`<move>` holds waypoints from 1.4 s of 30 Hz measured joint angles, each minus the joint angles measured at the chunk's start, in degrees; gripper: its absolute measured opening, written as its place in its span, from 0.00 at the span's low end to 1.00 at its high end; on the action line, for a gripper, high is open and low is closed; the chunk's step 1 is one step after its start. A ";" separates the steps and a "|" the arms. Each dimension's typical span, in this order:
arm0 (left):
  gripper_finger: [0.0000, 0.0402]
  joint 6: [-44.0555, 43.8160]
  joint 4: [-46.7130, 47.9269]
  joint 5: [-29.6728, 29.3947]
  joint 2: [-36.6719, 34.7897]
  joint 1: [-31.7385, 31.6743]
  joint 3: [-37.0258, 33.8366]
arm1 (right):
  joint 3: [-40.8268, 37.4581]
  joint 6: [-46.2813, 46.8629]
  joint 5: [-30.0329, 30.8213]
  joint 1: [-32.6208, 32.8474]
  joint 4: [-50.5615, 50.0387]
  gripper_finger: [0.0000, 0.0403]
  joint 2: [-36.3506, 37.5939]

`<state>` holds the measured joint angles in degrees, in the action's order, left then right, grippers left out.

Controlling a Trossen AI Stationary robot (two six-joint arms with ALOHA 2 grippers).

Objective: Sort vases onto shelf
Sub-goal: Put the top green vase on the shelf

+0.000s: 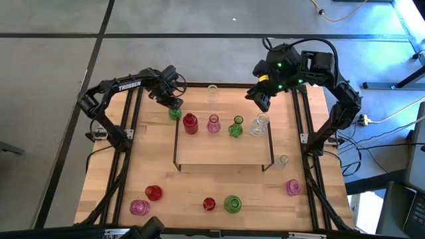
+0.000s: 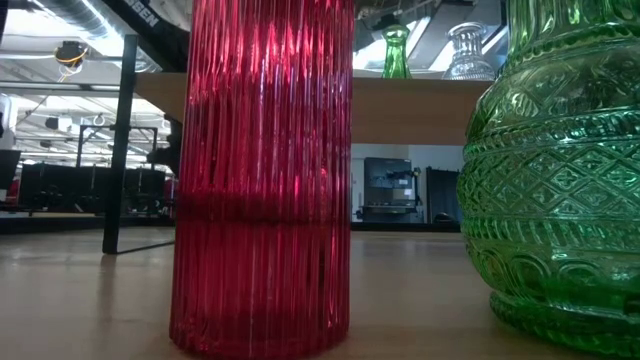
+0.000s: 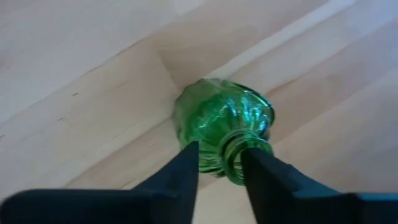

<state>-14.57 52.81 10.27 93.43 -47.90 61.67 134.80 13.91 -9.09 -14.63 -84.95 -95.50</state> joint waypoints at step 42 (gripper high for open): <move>0.02 -17.01 25.98 -2.45 -22.14 36.29 49.88 | 0.02 -4.25 3.57 -0.10 8.24 0.27 -3.82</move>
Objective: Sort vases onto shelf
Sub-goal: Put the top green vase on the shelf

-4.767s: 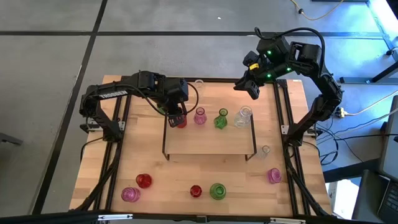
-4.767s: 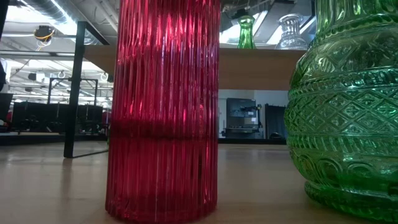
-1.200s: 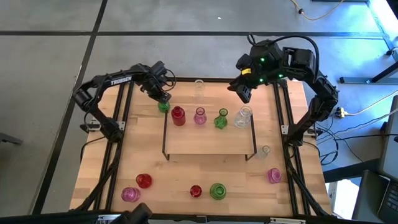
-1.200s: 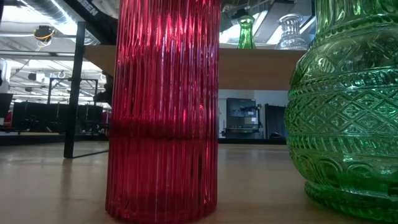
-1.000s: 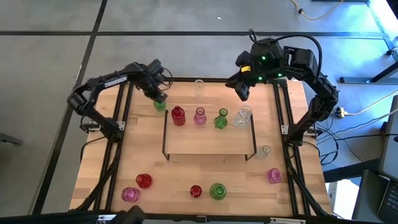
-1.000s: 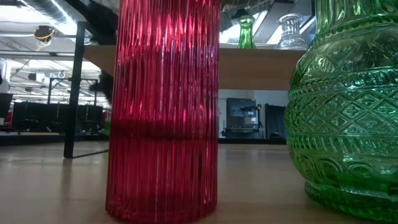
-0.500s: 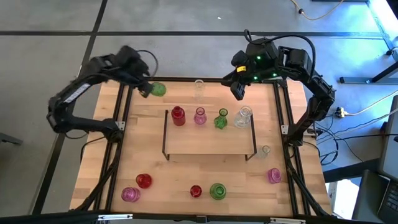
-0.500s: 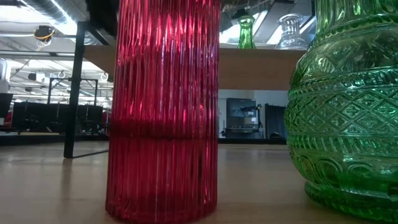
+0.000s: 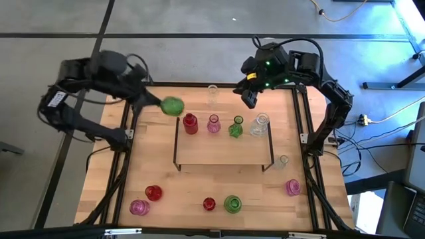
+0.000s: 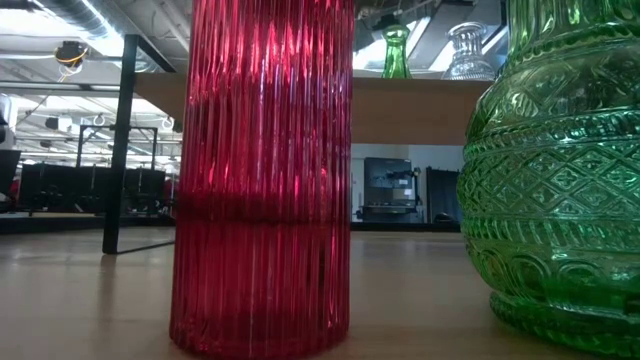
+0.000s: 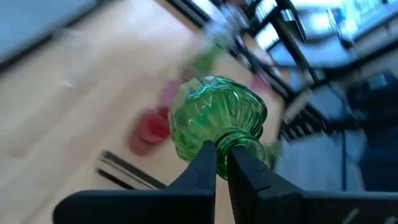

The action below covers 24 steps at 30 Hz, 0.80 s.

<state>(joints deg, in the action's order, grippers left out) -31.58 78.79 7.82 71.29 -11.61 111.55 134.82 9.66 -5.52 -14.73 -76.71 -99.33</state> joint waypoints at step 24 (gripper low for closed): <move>0.02 6.97 11.46 2.99 40.32 12.71 22.80 | 0.00 1.00 4.98 -1.80 -13.32 0.27 8.27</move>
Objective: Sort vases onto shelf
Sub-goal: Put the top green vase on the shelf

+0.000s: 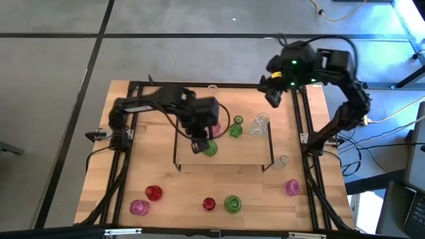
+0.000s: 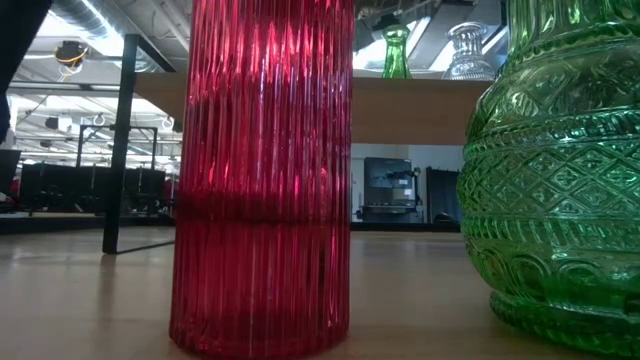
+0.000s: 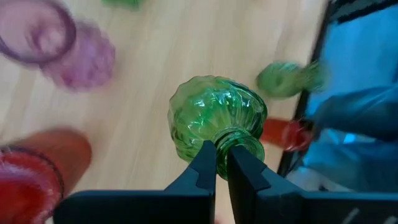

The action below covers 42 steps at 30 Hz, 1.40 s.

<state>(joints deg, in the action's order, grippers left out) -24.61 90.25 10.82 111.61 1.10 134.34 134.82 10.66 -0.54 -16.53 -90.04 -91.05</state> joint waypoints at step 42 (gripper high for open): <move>0.30 -7.18 -3.13 -16.83 -5.06 0.58 0.61 | -0.09 -2.63 -14.66 0.09 0.41 0.27 3.80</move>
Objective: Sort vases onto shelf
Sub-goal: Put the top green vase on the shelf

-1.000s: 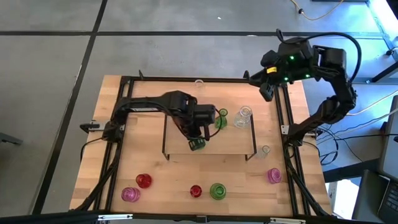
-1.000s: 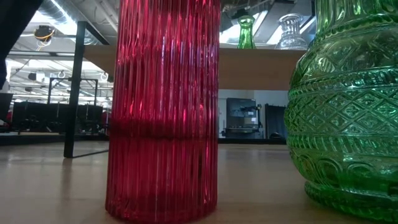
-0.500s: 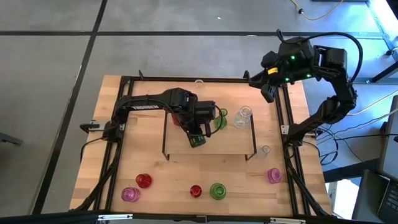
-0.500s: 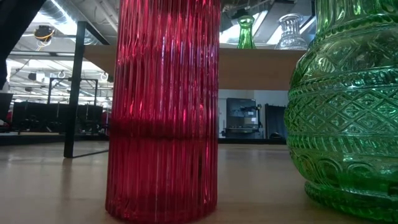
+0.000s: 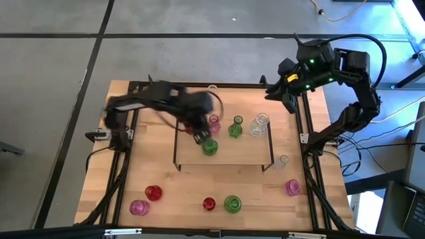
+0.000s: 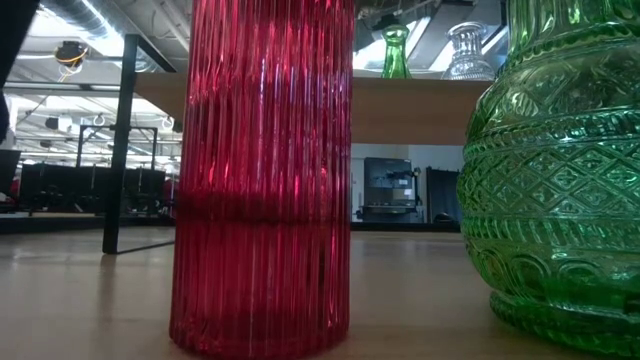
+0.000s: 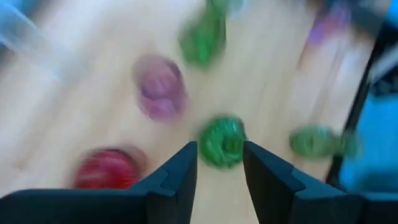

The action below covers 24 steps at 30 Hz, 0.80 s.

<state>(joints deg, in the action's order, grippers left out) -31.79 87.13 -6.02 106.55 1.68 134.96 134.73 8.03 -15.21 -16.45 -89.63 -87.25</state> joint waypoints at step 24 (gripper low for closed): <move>0.30 11.53 2.11 -29.81 -30.54 4.88 -0.80 | -38.87 7.37 -10.72 18.42 60.01 0.03 -6.32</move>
<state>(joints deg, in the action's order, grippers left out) -20.26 89.23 -35.83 76.01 6.56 134.16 95.86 15.40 -25.93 1.98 -29.62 -93.57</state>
